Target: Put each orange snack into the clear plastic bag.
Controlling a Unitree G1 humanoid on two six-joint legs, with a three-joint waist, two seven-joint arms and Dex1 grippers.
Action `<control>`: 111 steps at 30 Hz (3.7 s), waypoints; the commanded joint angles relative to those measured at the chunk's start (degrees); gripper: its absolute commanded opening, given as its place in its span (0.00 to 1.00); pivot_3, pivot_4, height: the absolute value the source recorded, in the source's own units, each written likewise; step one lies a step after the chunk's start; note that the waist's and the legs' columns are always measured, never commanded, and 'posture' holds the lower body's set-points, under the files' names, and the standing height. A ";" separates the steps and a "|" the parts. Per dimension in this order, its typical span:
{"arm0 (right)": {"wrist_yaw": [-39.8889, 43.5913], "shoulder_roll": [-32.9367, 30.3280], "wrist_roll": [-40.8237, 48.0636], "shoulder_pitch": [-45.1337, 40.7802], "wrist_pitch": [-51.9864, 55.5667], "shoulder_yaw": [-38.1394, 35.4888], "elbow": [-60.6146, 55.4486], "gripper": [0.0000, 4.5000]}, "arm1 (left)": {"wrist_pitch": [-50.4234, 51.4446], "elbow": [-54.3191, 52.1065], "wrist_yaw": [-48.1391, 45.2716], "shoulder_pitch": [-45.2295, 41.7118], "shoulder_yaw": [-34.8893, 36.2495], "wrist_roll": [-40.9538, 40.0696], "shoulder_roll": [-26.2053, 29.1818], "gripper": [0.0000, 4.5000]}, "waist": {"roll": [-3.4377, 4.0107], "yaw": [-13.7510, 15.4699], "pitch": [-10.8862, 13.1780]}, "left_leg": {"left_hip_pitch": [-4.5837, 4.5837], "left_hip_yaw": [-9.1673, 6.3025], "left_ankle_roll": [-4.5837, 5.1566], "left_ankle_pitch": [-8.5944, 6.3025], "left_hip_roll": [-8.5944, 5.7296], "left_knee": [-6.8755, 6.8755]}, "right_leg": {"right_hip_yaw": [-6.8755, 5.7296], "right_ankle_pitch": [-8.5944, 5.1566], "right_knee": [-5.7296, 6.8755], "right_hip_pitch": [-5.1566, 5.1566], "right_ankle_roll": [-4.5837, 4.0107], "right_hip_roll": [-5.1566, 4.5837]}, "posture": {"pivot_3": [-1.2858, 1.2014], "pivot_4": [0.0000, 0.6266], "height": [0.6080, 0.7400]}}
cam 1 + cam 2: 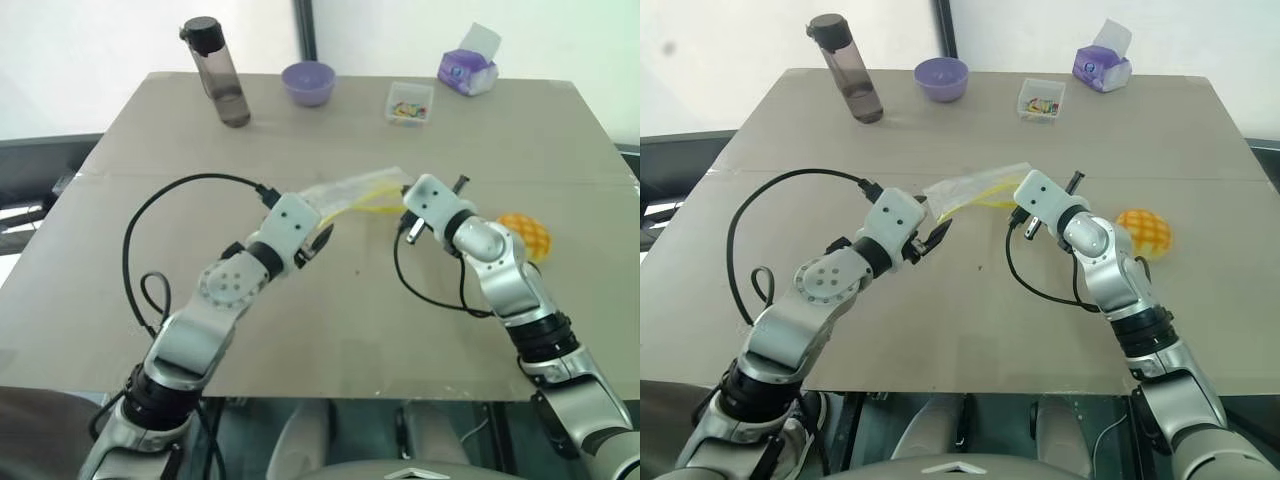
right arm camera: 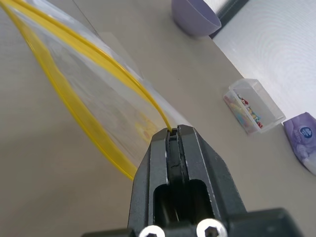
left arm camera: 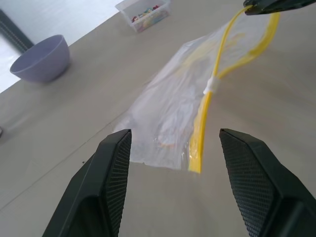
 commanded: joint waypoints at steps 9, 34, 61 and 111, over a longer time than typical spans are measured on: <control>-0.11 0.69 0.38 -0.47 0.62 -0.17 -4.28 0.00 | -3.59 3.98 -1.83 -0.98 -0.54 4.26 -4.48 0.66 | 0.00 -0.22 0.00 | -0.07 0.34 0.01 0.01 0.02 0.01 | 0.38 0.00 0.25 -0.35 0.00 0.02 | 0.52 0.24 1.00; 2.70 -2.35 2.18 2.05 -1.18 -0.13 -7.27 0.52 | -7.90 5.27 -4.98 1.46 -0.33 9.14 -6.48 0.00 | -0.01 -0.18 -0.01 | -0.09 0.49 0.02 0.01 0.03 0.02 | 0.55 0.00 0.32 -0.45 0.00 0.02 | 0.52 0.24 1.00; -1.54 0.66 12.15 7.93 -11.17 -4.53 -8.92 0.02 | -5.34 5.88 -4.66 0.69 0.77 9.31 -10.65 0.00 | -0.03 -0.19 -0.02 | -0.08 0.50 0.04 0.01 0.04 0.10 | 0.57 0.00 0.43 -0.45 0.00 0.03 | 0.52 0.24 1.00; -3.20 -4.19 -3.79 -0.02 -20.69 3.57 5.03 0.99 | -11.61 7.57 -6.95 1.30 -2.38 14.55 -10.65 0.00 | -0.05 -1.44 -0.03 | 0.00 0.79 0.11 0.05 0.04 0.30 | 0.88 0.00 1.04 -0.66 0.00 0.03 | 0.52 0.24 1.00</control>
